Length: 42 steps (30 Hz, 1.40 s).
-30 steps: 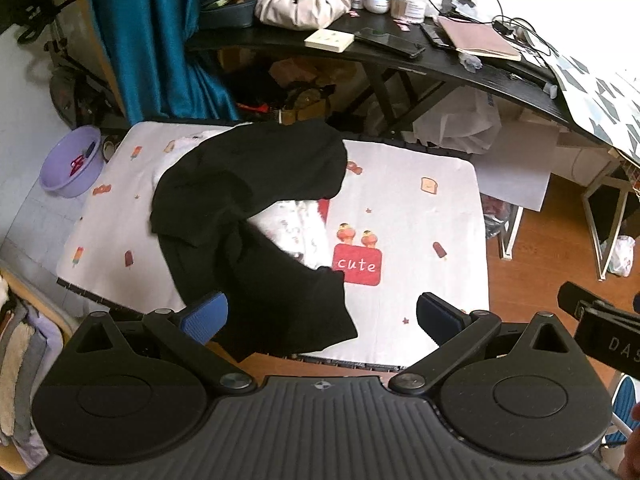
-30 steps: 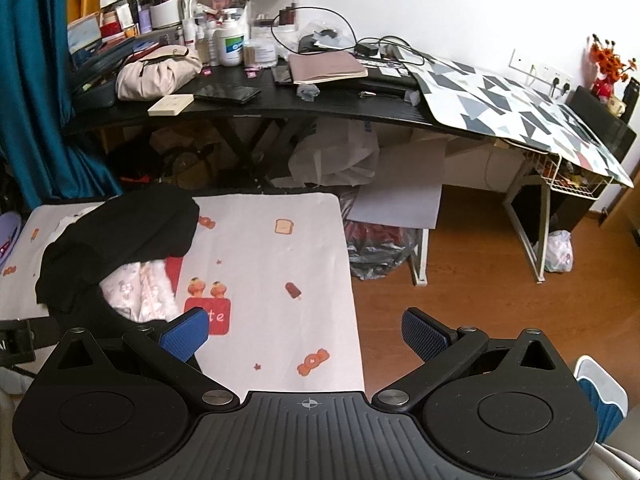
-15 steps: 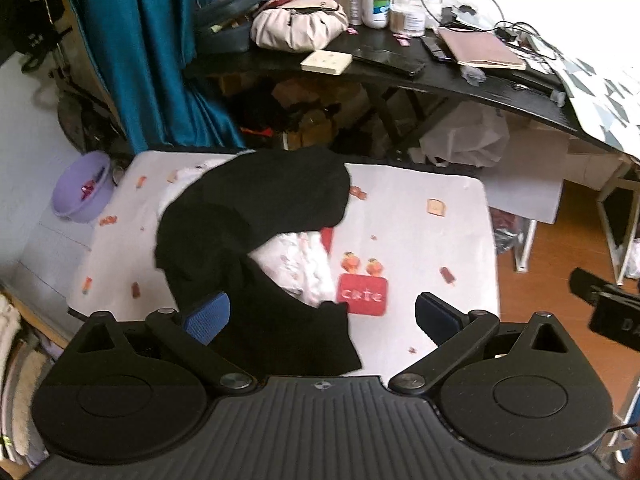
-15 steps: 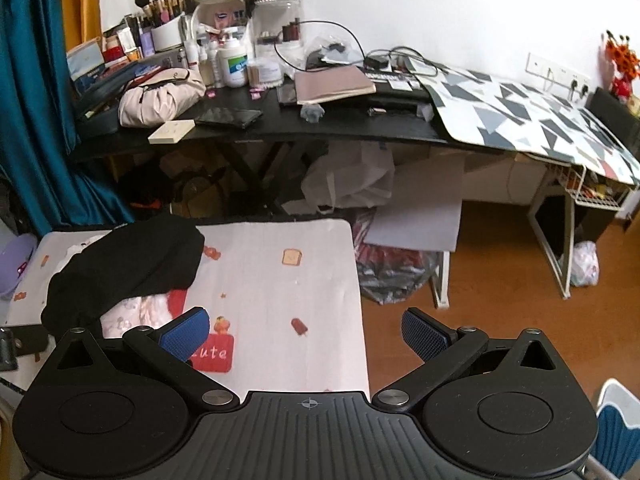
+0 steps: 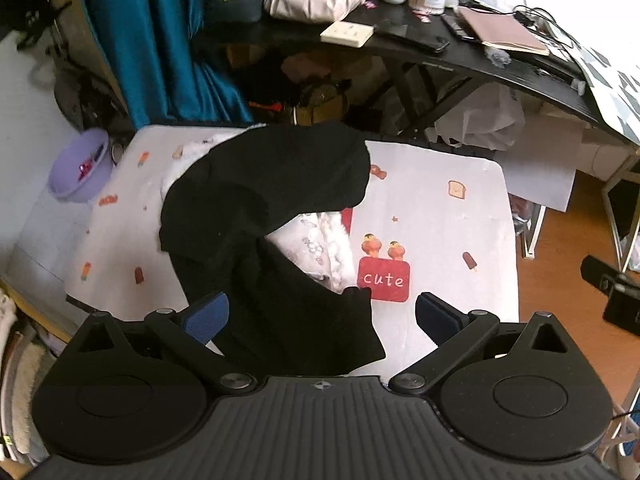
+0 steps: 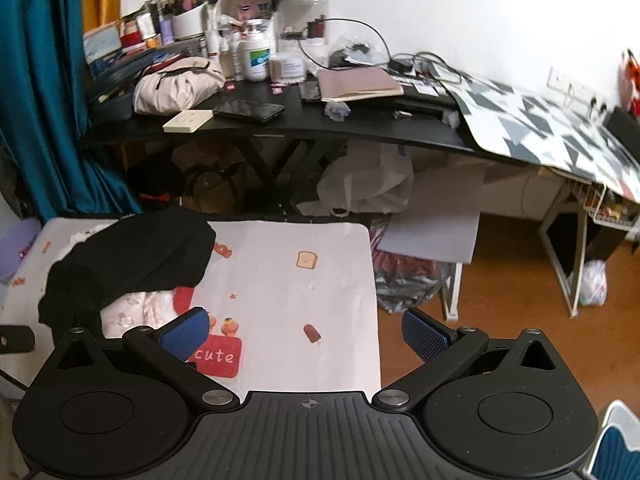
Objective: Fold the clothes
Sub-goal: 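Move both grippers toward the black garment on the white mat, then grasp an edge of the black garment with the left gripper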
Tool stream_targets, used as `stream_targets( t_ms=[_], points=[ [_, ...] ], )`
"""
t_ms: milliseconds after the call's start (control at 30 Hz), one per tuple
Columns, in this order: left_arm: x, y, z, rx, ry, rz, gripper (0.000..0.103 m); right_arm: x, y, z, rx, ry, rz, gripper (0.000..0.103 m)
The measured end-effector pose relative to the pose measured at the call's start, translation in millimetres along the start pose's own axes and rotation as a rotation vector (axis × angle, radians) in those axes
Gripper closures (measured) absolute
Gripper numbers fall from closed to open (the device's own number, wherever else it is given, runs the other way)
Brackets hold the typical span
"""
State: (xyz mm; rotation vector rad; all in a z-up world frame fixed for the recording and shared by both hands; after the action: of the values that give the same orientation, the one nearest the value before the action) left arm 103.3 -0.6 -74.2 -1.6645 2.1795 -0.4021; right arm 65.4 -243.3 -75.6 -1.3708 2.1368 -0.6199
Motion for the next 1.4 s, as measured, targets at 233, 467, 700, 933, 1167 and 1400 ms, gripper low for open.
stream_targets(
  t_ms=[233,467,700,933,1167,1400],
  points=[
    [-72.3,-2.3,39.2,0.026,0.082,-0.057,0.001,-54.5,15.4,24.1,0.007,-0.047,-0.025,0.001],
    [-164.0,1.3,99.5,0.011,0.055,-0.029,0.001,-109.3,20.6,71.1,-0.085,0.027,0.06,0.001],
    [-223.9,10.7,154.3,-0.04,0.059,0.042,0.001,-142.2,12.0,111.1,-0.072,0.118,0.169,0.001],
    [-223.6,35.3,216.0,-0.058,0.023,0.347,0.001,-168.8,23.1,153.7,-0.149,0.19,0.212,0.001],
    [-214.2,59.2,271.3,-0.068,-0.008,0.558,0.001,-180.0,37.2,172.0,-0.206,0.254,0.199,0.001],
    [-198.9,54.3,306.7,-0.004,-0.023,0.719,0.002,-175.4,46.2,191.8,-0.251,0.31,0.248,0.001]
  ],
)
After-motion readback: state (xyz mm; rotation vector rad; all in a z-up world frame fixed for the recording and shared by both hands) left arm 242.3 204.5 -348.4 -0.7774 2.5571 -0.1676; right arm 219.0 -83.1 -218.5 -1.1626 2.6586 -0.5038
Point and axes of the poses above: each gripper's, at about its wrist camera, not at the fingertips, and z roughly the way its jaws point, x to its right, y to its underside, the point moved 5 cm from there along z, roughly the way its jaws point, and after that the axes turned 15 degrees about z, right-handed, at the moved point
